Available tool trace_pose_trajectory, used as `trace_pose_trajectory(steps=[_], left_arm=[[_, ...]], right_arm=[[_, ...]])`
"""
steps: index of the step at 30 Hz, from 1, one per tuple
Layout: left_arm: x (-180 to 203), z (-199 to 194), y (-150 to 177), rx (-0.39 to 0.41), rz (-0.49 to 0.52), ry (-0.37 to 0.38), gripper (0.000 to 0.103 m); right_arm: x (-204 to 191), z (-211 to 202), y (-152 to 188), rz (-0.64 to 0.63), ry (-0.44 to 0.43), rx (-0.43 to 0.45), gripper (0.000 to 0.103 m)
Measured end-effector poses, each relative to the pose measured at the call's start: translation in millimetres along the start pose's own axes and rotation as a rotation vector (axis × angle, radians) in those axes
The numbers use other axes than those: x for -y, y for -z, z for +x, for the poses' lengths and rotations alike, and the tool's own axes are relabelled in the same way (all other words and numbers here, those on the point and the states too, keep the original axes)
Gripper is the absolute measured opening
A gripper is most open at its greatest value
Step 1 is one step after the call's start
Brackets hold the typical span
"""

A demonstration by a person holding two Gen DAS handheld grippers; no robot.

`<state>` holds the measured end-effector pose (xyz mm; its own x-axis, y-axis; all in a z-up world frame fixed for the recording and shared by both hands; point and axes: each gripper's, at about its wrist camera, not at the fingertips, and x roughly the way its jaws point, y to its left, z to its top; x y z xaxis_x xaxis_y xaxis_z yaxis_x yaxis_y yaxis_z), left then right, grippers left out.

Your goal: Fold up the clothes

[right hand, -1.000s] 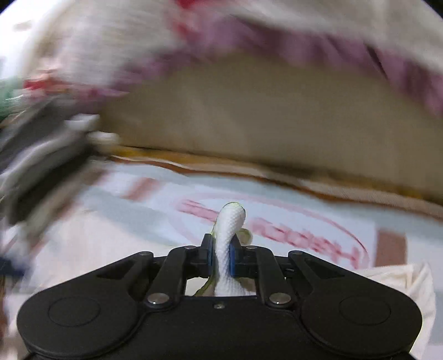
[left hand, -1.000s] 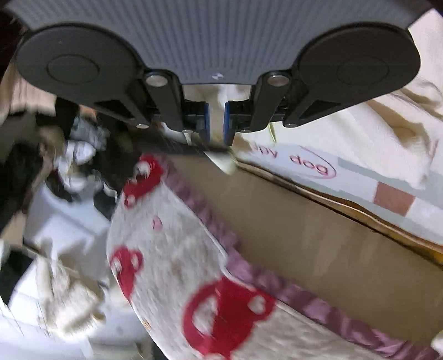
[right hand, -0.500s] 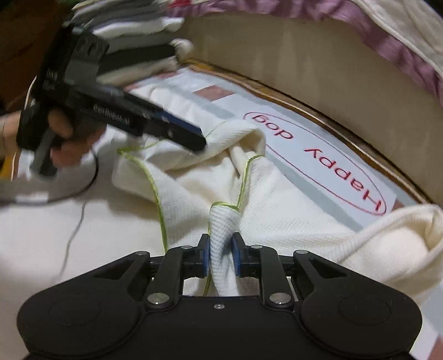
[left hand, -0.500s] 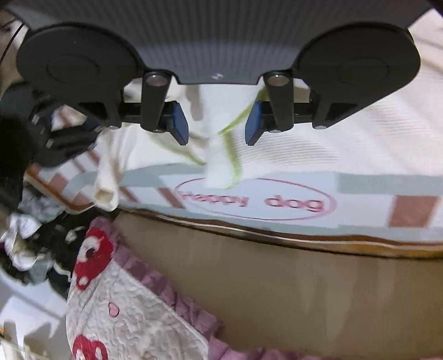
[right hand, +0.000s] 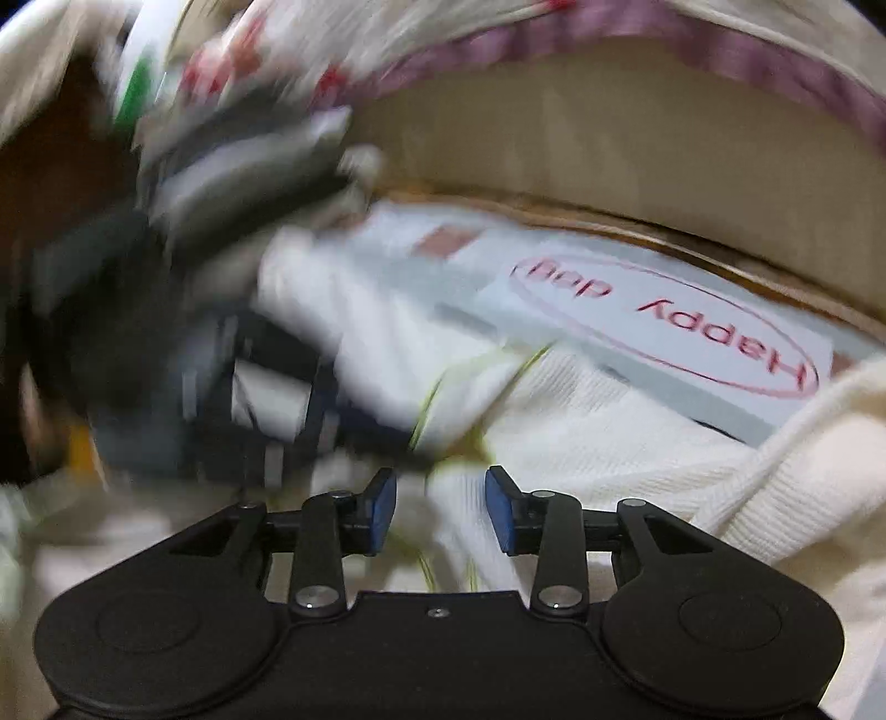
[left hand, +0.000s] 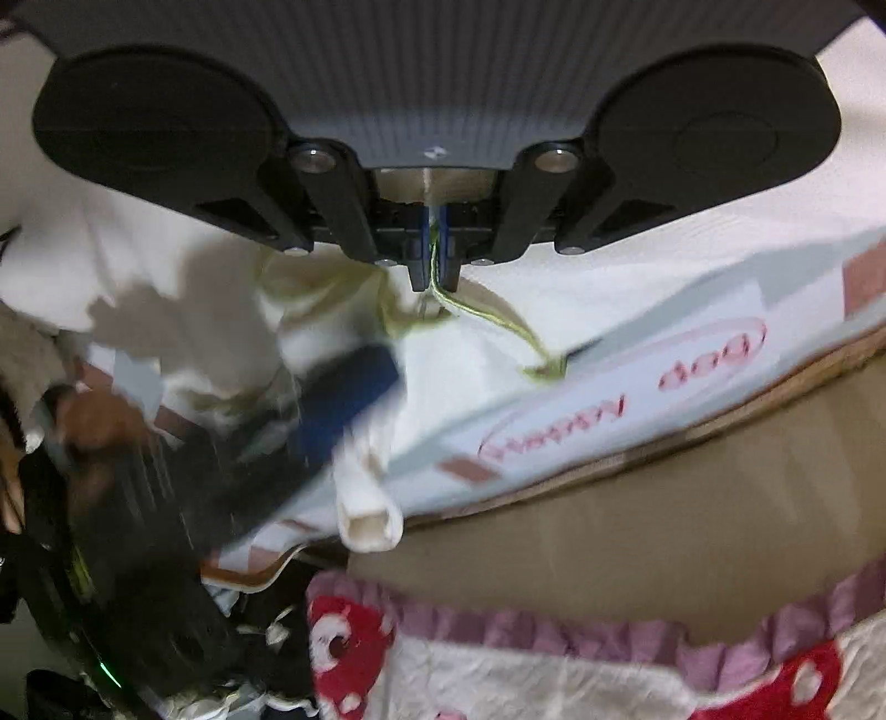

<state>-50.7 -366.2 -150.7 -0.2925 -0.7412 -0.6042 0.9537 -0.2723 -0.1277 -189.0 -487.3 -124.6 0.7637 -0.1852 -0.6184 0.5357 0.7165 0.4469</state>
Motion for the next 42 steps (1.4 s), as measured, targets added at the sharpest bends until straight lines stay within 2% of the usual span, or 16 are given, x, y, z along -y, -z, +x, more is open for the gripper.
trace_pose_trajectory(steps=[2, 5, 8, 10, 13, 16, 18, 22, 25, 27, 29, 31, 34, 38, 40, 42], left_arm=[[0, -2, 8, -0.014, -0.027, -0.010, 0.002], [5, -8, 12, 0.039, -0.071, -0.032, 0.002], [17, -6, 10, 0.050, -0.074, -0.067, 0.002], [28, -2, 11, 0.038, -0.021, -0.109, 0.002], [39, -2, 13, 0.017, 0.025, -0.159, 0.002], [42, -8, 14, 0.007, 0.049, -0.185, 0.002], [42, -13, 15, 0.006, 0.062, -0.202, 0.003], [35, -26, 14, 0.038, 0.036, -0.229, 0.006], [22, -32, 15, 0.067, -0.058, -0.197, 0.008], [14, -31, 16, 0.070, -0.130, -0.147, 0.019], [15, -34, 19, 0.058, -0.153, -0.142, 0.019], [16, -38, 22, 0.045, -0.174, -0.140, 0.018], [17, -43, 27, 0.025, -0.206, -0.136, 0.020], [19, -51, 33, -0.002, -0.248, -0.130, 0.021], [20, -54, 36, -0.015, -0.269, -0.127, 0.026], [16, -59, 40, -0.012, -0.321, -0.145, 0.038]], right_arm=[[9, -5, -6, 0.080, -0.031, 0.022, 0.042], [5, 1, -23, 0.108, 0.037, 0.022, 0.040], [-19, 33, -35, 0.012, 0.110, -0.062, 0.038], [-31, 58, -35, -0.011, 0.159, -0.098, 0.040], [-41, 77, -32, -0.070, 0.306, -0.117, 0.039], [-47, 72, -27, -0.107, 0.429, -0.073, 0.003], [-36, 64, -22, -0.069, 0.520, -0.067, 0.000], [-11, 44, -12, 0.011, 0.481, -0.094, 0.000], [-13, 19, -7, 0.003, 0.403, -0.049, 0.010], [-19, 4, -4, -0.020, 0.350, -0.010, 0.018], [-23, -2, 0, -0.031, 0.299, -0.011, 0.035], [-29, -3, 9, -0.066, 0.277, -0.044, 0.036], [-37, 2, 26, -0.118, 0.312, -0.115, 0.038], [-30, 0, 43, -0.035, 0.331, -0.136, 0.051], [-21, -5, 49, 0.040, 0.352, -0.111, 0.055], [-11, -9, 55, 0.132, 0.365, -0.088, 0.059]])
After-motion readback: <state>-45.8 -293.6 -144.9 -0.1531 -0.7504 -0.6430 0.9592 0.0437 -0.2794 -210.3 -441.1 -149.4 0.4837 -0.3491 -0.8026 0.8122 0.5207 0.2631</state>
